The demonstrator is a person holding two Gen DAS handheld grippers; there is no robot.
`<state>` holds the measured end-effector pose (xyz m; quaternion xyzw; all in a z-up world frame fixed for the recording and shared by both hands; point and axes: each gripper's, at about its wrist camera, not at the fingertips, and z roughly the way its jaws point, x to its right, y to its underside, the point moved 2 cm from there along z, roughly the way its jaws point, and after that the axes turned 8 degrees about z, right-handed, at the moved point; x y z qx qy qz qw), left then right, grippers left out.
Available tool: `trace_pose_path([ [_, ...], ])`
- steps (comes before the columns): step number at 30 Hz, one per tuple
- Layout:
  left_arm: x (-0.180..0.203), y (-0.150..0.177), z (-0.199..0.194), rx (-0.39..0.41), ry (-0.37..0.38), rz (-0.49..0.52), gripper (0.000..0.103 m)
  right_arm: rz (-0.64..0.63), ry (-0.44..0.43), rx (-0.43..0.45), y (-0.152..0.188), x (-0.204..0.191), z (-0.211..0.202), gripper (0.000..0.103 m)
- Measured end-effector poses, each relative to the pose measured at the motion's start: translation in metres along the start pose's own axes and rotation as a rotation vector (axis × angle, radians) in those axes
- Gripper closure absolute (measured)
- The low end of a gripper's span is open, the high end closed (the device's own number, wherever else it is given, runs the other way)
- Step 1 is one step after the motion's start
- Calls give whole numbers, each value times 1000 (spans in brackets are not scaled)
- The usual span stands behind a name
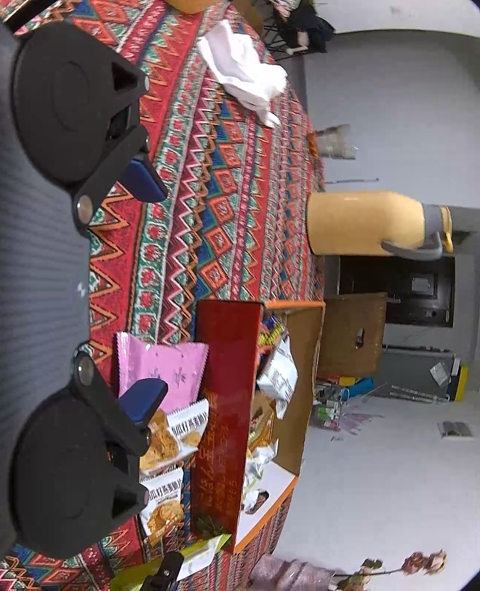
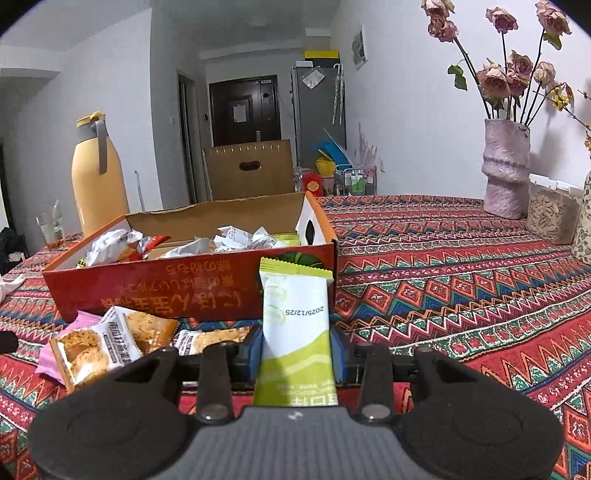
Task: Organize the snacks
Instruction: 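Grasp a cookie packet with the left tool while the right tool holds the green bar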
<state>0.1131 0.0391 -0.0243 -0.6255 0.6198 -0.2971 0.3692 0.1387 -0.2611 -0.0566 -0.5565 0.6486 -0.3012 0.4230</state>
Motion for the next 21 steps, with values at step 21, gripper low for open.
trace_pose_path([
  [21,116,-14,24,-18,83,524,0,7,-52,24,0,2,-8,66],
])
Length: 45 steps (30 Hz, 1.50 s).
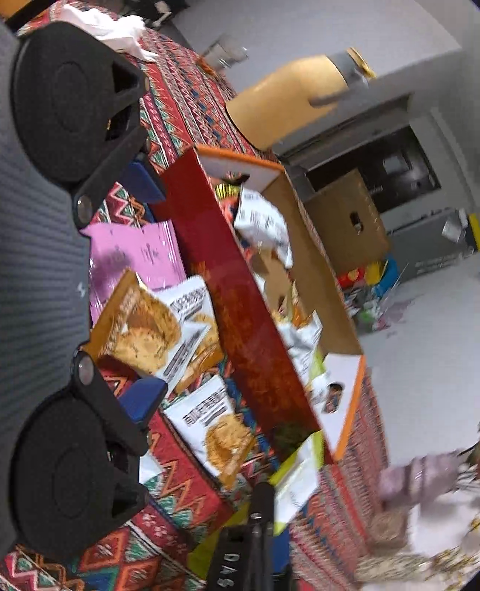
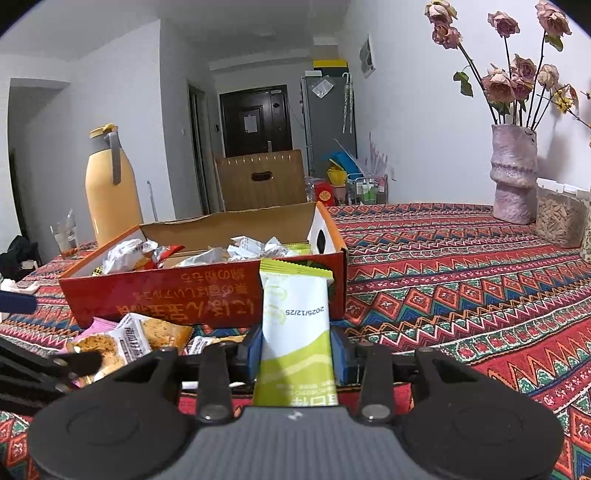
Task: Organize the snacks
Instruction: 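Grasp a cookie packet with the left tool while the right tool holds the green bar, then lift the cookie packet and green bar and carry them over the box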
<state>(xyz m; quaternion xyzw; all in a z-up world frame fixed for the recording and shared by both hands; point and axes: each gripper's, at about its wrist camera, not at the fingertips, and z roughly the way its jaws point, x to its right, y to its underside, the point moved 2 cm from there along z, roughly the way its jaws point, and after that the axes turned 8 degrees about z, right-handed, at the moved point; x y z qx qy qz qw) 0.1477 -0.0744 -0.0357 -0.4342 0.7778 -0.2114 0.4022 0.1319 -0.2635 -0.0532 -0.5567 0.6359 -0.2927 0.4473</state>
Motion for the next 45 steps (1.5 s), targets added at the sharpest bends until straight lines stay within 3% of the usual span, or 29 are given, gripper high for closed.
trace_pose_path([
  [5,12,-2,8,-13,20,49,4,4,-18,0,0,1,-2,66],
  [17,21,-4,15,-33,61,43,44,-7,-43,0,1,-2,-3,66],
  [20,19,-4,11,-35,70,9,61,-11,-48,-1,1,-3,-3,66],
  [32,17,-4,-4,7,87,-39,62,-19,-53,0,2,-4,-3,66],
  [45,-1,-3,-21,62,101,-199,62,-42,-56,31,3,-8,-7,66],
])
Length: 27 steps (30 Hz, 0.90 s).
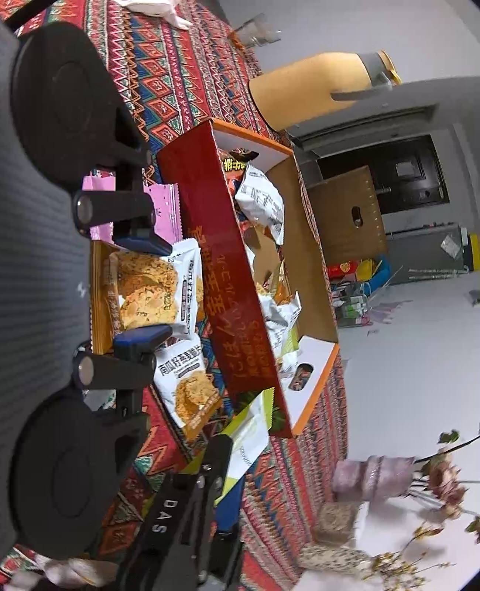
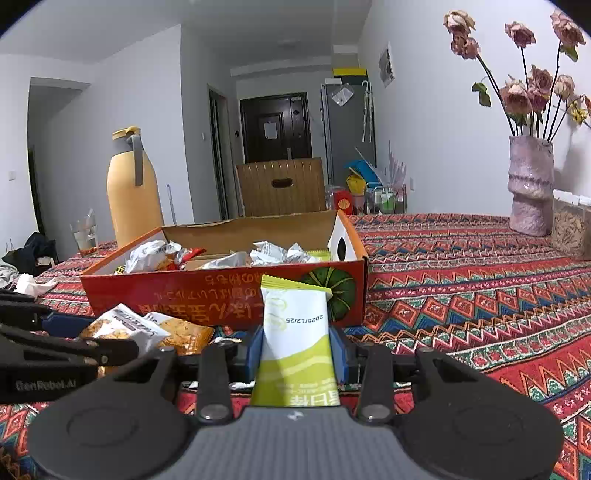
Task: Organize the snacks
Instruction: 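Lift the cookie packet and green bar and carry them over the box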
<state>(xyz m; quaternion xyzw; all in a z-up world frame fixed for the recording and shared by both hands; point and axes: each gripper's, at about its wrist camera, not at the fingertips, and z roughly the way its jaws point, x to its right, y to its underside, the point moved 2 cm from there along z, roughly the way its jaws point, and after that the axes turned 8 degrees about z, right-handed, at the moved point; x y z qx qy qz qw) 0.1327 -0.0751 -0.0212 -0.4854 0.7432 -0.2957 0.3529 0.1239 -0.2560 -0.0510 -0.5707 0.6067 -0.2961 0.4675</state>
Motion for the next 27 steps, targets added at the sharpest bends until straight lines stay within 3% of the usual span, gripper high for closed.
trace_pose_path([
  [11,-22,-9,-16,71,20,-139,62,-53,8,37,0,-9,-8,66],
  [27,-40,-46,-31,180,-26,-193,62,-91,6,119,-38,-32,-12,66],
])
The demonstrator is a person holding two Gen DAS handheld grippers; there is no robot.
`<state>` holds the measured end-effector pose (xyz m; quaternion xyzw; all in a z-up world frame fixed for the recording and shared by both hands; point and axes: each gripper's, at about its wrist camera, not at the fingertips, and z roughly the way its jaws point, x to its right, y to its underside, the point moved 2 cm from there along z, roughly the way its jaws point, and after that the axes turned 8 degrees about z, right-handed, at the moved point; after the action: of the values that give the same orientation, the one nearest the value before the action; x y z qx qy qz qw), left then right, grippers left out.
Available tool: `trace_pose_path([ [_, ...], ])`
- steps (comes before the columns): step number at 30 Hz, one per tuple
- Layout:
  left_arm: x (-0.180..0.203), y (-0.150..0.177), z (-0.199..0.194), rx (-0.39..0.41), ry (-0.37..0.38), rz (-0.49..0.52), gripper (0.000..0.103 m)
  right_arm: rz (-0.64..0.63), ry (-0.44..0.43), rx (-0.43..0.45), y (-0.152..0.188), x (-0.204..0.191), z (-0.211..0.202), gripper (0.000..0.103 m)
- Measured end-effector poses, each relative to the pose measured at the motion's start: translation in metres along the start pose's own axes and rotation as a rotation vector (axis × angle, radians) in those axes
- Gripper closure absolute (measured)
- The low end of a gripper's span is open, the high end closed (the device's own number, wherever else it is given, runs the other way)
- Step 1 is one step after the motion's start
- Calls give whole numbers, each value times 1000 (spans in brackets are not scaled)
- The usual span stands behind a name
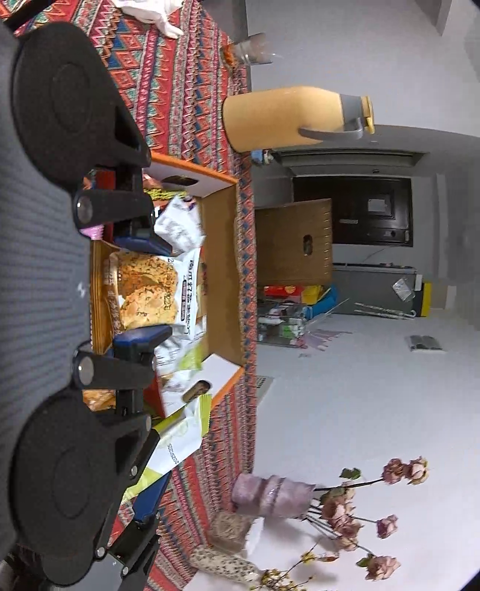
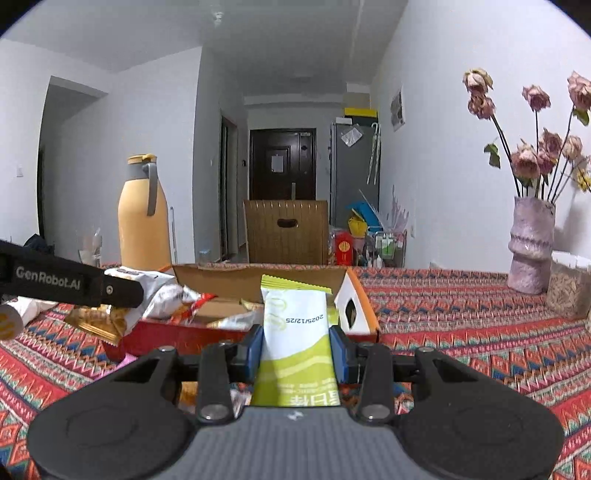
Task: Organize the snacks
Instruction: 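Lift the cookie packet and green bar and carry them over the box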
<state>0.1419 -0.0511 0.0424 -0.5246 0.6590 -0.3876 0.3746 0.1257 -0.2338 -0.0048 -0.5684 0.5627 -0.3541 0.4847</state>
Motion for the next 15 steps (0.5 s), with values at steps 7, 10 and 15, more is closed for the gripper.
trace_pose_path([
  [7,-8,-18,15,14,-27,-25,62,-23,-2,16,-23,-7,22,66],
  [10,-13,-26,24,15,-43,-41,62,-35,-1,28,-34,-10,32,66],
  [15,-23,-34,41,13,-78,-65,62,-39,2,34,-50,-11,54,66],
])
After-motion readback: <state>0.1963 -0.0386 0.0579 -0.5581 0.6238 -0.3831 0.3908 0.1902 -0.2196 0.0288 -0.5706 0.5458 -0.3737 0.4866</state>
